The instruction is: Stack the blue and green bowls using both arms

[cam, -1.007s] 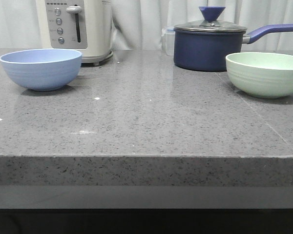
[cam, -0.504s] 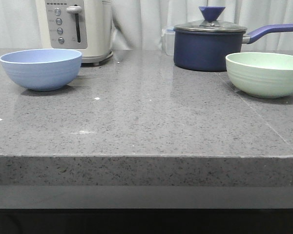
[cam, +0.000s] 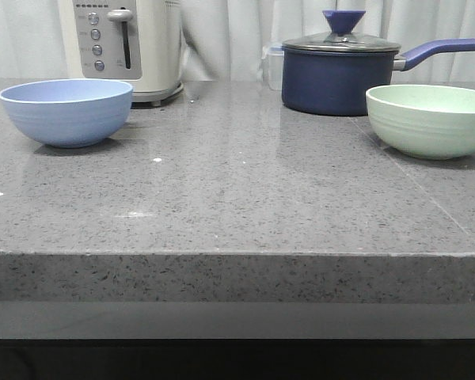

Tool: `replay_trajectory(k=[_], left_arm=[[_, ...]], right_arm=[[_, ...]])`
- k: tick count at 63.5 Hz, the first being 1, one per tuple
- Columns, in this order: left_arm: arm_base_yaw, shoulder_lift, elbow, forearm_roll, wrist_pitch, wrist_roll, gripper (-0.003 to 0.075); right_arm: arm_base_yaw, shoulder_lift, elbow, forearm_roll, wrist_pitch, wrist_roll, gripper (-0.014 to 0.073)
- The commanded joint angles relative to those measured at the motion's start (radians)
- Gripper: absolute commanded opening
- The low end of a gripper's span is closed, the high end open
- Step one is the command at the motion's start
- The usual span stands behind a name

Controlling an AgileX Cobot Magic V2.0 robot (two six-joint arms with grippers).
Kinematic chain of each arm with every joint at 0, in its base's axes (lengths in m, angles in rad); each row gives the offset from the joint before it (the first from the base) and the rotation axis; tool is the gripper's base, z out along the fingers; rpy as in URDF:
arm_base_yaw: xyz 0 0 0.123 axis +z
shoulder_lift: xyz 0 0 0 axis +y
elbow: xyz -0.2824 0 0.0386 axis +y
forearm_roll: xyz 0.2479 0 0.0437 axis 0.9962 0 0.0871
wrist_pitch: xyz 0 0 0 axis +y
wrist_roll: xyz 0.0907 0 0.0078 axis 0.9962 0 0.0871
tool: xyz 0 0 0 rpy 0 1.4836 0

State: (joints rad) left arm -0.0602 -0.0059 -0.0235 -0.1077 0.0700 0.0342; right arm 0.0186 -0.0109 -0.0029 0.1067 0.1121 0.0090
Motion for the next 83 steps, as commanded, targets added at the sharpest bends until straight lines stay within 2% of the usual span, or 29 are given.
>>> replay_trajectory(k=[1, 18, 24, 39, 61, 83], left_arm=[[0.002, -0.016, -0.094, -0.030, -0.055, -0.007, -0.0020], [0.002, 0.063, -0.370, -0.024, 0.163, -0.001, -0.0020], [0.002, 0.132, -0.491, -0.020, 0.277, 0.006, -0.0020], [0.002, 0.313, -0.690, -0.020, 0.457, 0.006, -0.0020], [0.002, 0.445, -0.703, -0.022, 0.475, 0.006, -0.0020], [0.002, 0.495, -0.703, 0.010, 0.489, 0.006, -0.0019]], right_arm=[[-0.006, -0.019, -0.088, -0.007, -0.036, -0.003, -0.0063], [-0.006, 0.017, -0.354, -0.011, 0.148, -0.009, -0.0063], [-0.006, 0.077, -0.452, -0.020, 0.210, -0.009, -0.0063], [-0.006, 0.294, -0.613, -0.023, 0.324, -0.009, -0.0063], [-0.006, 0.559, -0.641, -0.023, 0.352, -0.009, -0.0063], [-0.006, 0.664, -0.640, -0.042, 0.401, -0.009, -0.0061]])
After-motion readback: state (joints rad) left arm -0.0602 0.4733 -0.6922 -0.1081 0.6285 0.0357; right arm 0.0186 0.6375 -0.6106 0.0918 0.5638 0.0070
